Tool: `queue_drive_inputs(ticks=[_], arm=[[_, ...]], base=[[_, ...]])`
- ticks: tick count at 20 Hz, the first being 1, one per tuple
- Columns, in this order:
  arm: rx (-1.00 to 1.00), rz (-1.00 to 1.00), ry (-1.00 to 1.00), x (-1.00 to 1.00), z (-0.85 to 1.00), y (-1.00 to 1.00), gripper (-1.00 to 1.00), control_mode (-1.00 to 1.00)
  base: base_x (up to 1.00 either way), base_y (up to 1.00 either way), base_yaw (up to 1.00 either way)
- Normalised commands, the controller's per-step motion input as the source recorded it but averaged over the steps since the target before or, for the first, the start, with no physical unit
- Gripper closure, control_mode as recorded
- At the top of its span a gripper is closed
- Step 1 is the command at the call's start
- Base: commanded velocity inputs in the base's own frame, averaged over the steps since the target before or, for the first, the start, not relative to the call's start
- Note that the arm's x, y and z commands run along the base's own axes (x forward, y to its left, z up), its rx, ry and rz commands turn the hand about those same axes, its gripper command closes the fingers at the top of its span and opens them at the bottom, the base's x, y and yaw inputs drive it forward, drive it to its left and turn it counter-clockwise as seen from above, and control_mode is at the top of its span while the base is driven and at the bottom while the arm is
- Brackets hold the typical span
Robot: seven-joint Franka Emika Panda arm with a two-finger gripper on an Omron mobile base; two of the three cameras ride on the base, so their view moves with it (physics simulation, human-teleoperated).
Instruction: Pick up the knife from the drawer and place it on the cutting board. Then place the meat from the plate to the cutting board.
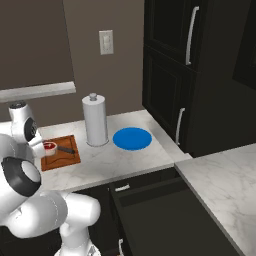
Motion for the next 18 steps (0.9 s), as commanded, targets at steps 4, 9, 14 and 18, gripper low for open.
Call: queue_drive_inputs(ticks=[4,9,14,18], arm=[[-0.06,0.00,0.02,0.18,-0.33,0.18,1.00,-1.00],[-0.09,0.00,0.00,0.18,-0.15,0.11,1.00,-1.00],[-0.09,0.00,0.00,0.20,-0.13,0.03,1.00,-1.00],[-0.05,0.00,0.00,0.12,-0.11,0.00,1.00,-1.00]], base=[[0.00,0.00,0.00],[0.00,0.00,0.00],[0.00,0.00,0.00],[0.00,0.00,0.00]])
